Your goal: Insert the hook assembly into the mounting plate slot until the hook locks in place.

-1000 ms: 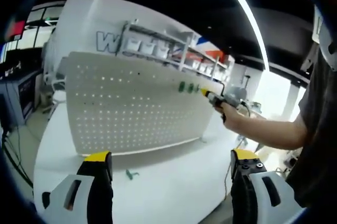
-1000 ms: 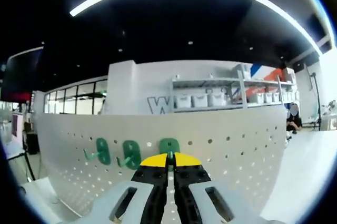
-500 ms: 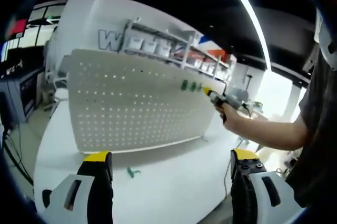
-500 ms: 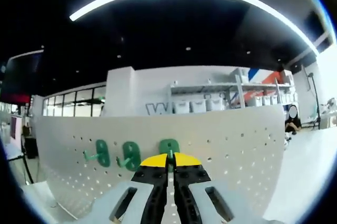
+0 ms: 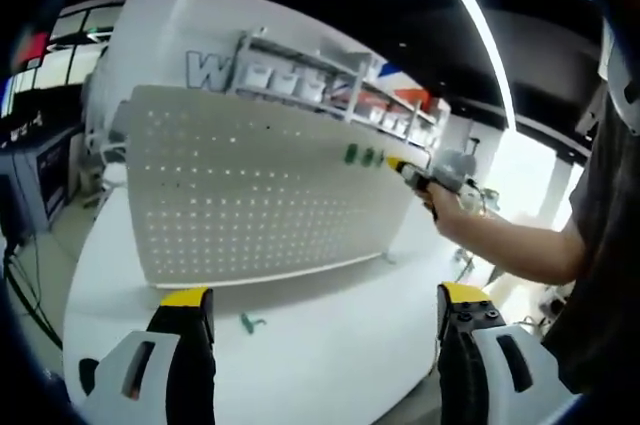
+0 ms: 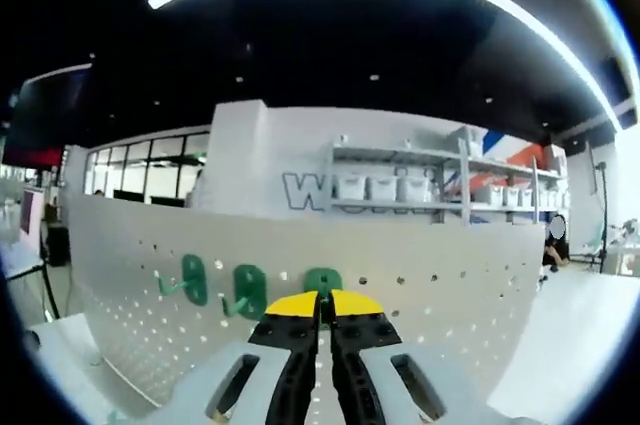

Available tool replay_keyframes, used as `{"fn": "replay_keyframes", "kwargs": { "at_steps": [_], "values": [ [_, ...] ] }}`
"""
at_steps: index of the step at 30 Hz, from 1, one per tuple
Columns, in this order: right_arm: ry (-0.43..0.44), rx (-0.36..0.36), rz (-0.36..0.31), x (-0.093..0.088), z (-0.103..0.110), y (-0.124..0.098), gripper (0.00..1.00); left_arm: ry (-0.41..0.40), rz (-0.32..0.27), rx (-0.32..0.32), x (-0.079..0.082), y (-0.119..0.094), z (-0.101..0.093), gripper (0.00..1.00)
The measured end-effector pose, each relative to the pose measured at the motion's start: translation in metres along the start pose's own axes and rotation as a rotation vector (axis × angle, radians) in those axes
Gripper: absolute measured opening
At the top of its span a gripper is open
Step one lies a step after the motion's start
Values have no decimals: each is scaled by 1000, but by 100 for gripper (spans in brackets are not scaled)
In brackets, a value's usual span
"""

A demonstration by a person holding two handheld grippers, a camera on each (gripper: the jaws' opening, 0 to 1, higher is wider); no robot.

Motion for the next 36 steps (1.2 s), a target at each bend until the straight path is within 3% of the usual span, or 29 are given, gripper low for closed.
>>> {"fn": "replay_keyframes", "kwargs": {
  "at_steps": [2,6,11,15,19,23,25,28,30,33,36],
  "values": [
    [-66,2,33,-2,0,2,1,2,2,-9,0,2,-3,94],
    [-36,-5,59,-2,2,11,1,4,3,-16,0,3,-4,94],
    [-76,0,80,-2,1,14,0,-2,-1,-1,-1,-5,0,94],
    [34,-19,-30,-11,-3,10,0,-15,-5,7,-5,-9,2,93],
    [146,-37,-51,-13,0,6,0,-15,-10,9,-5,-11,0,93],
    [145,-39,-46,-13,-1,5,0,-17,-9,16,-6,-13,0,93],
    [89,-35,-50,-12,-1,3,0,-20,-9,20,-6,-14,2,93],
    [110,-23,-45,-11,-1,2,0,-25,-10,22,-7,-14,3,93],
    [87,-12,-74,-13,-1,6,0,-25,-10,21,-6,-12,3,93],
    [44,-11,-20,-7,0,9,0,-21,-9,13,-4,-8,2,93],
    [131,21,102,0,0,5,1,-16,-4,8,-4,-6,2,93]
  ]
}}
Point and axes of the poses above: the point that each gripper's makers call its tool centre point, and the gripper's own axes: y roughly forward along the fingers, z roughly to its left, x roughly out of its top, the point moved 8 cm from there along -y, roughly backward along the fingers, and after that the axes turned 9 degrees about -x, right-handed, at the moved point
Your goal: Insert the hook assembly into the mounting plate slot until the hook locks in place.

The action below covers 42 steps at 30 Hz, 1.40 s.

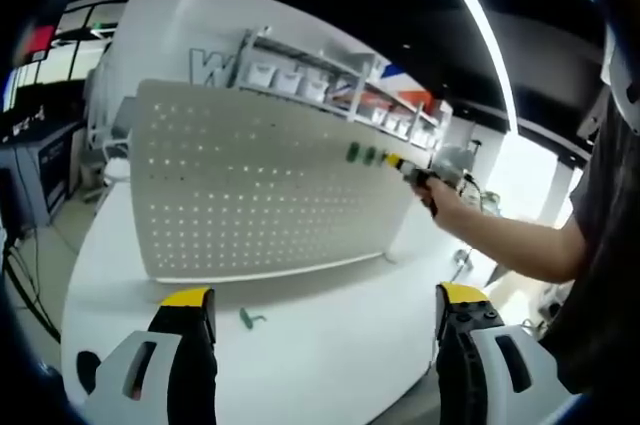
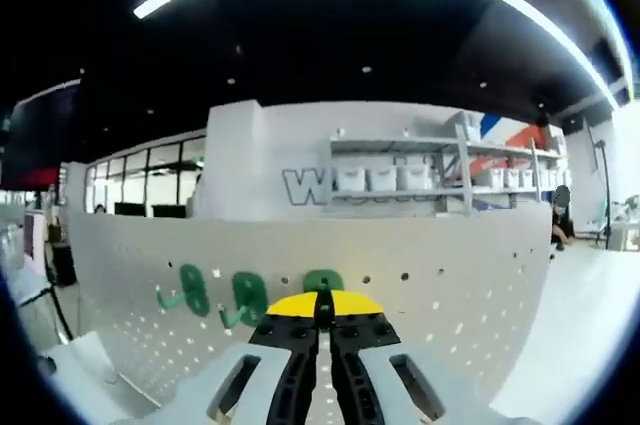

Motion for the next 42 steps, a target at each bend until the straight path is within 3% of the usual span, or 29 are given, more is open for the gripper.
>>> {"fn": "replay_keyframes", "kwargs": {
  "at_steps": [1,2,3,4,7,10,13,17,19,22,24,27,30,31,33,35,38,42],
  "values": [
    [-40,2,40,2,-1,0,1,-1,0,-1,0,0,0,93],
    [-47,-5,33,3,-2,1,1,-2,1,-2,0,0,0,92],
    [-124,-9,33,6,-4,3,1,-4,2,-4,0,1,0,92],
    [-193,3,87,6,0,1,1,-3,2,-5,-1,1,0,92],
    [-303,17,132,9,1,6,1,-2,4,-7,-1,1,-1,92],
    [-276,16,129,9,-2,11,1,-4,5,-9,-2,0,-2,92],
    [-185,26,124,6,-5,11,0,-5,8,-8,-3,-1,-1,92],
    [-158,28,117,4,-7,10,0,-9,7,-9,-4,-3,-2,92],
    [-50,51,90,1,-9,9,0,-6,6,-9,-3,-3,-2,92],
    [287,93,41,-7,-18,9,0,-5,2,-10,-2,-3,-2,92],
    [441,106,21,-12,-21,10,0,0,1,-10,-1,-3,-2,92],
    [385,106,20,-15,-17,11,0,-1,-3,-7,-1,-4,-2,92],
    [237,55,-5,-10,-18,9,0,-1,-5,0,-1,-6,-2,92],
    [122,31,-15,-7,-19,8,0,-2,-5,1,-1,-7,-2,92],
    [46,4,-45,-1,-16,6,0,-4,-5,6,-3,-8,-3,92],
    [27,7,-63,5,-12,3,0,-5,-5,10,-3,-9,-3,92],
    [-73,0,-90,16,-5,-1,0,-9,-5,12,-4,-9,-4,92],
    [-84,-1,-96,20,-2,0,0,-5,-8,10,-3,-9,-6,93]
  ]
}}
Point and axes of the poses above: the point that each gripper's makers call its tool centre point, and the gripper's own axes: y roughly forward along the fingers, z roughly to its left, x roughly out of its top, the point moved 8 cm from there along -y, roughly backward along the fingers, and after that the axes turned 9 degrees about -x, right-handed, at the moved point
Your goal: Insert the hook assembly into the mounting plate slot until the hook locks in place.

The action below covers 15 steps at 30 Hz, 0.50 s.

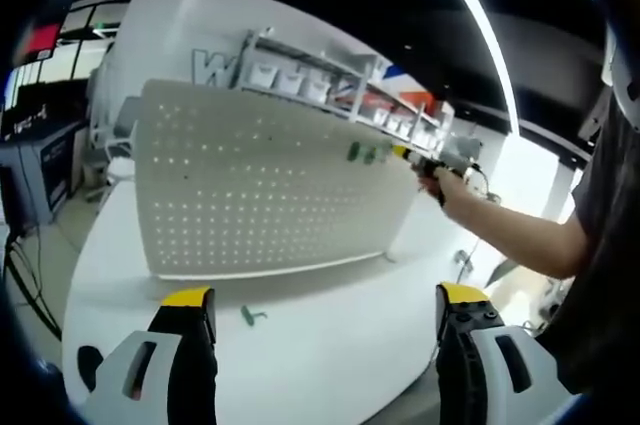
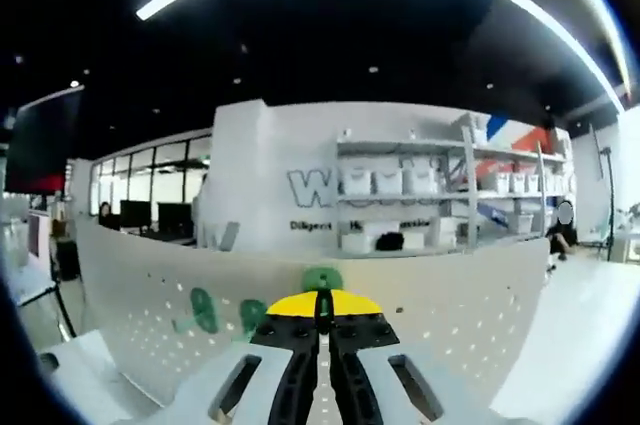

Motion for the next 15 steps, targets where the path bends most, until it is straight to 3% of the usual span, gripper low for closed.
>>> {"fn": "replay_keyframes", "kwargs": {
  "at_steps": [6,9,15],
  "values": [
    [-4,1,16,0,0,1,0,14,-6,-2,5,-1,-2,93],
    [1,-3,43,-8,-2,0,0,14,-12,0,6,-1,-1,94],
    [-33,-12,22,-7,-1,-3,0,8,-11,3,4,-1,0,93]
  ]
}}
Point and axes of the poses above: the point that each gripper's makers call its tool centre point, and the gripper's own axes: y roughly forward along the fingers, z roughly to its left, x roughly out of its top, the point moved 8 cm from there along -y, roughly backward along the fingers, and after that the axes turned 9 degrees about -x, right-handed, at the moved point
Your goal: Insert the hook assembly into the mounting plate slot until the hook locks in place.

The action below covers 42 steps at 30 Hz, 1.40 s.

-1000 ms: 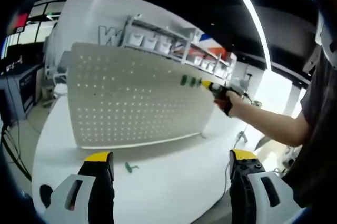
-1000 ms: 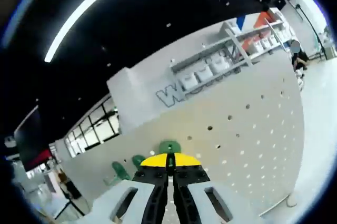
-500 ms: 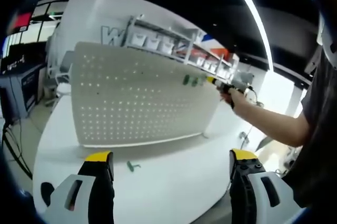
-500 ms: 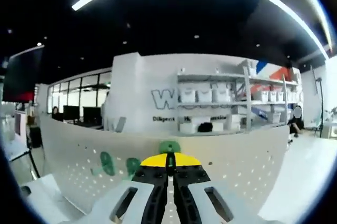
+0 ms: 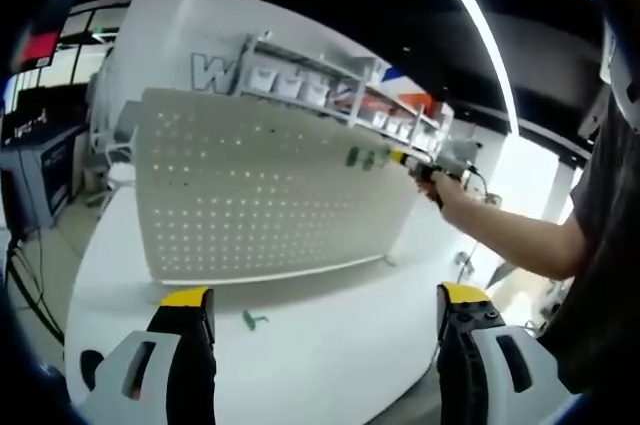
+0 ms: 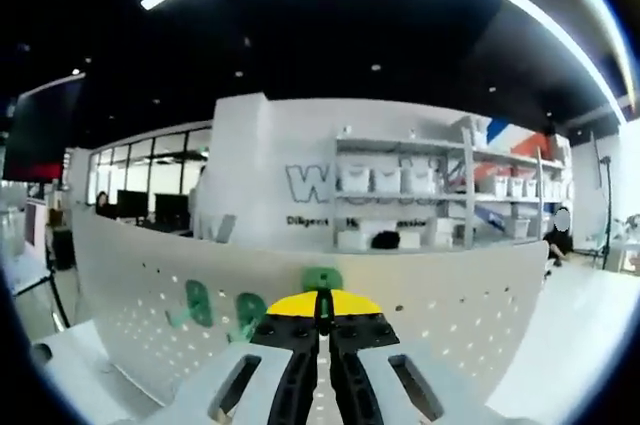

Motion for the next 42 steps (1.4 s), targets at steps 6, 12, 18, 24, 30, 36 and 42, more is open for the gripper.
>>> {"fn": "replay_keyframes", "kwargs": {
  "at_steps": [6,12,18,24,30,36,42],
  "values": [
    [12,-14,-7,-1,0,-4,0,4,-12,-7,4,3,-1,94],
    [15,-3,31,-9,-2,3,0,0,-2,-6,1,2,1,94],
    [9,-4,50,-15,-3,7,0,1,3,0,0,1,2,94],
    [26,8,52,-18,-1,9,0,0,-2,4,0,-1,3,94],
    [25,0,49,-22,2,10,0,-2,6,7,-1,-1,3,93],
    [19,0,53,-23,3,12,0,-2,4,10,0,-1,5,94],
    [12,-1,47,-23,4,9,0,-3,8,11,-3,0,5,94]
  ]
}}
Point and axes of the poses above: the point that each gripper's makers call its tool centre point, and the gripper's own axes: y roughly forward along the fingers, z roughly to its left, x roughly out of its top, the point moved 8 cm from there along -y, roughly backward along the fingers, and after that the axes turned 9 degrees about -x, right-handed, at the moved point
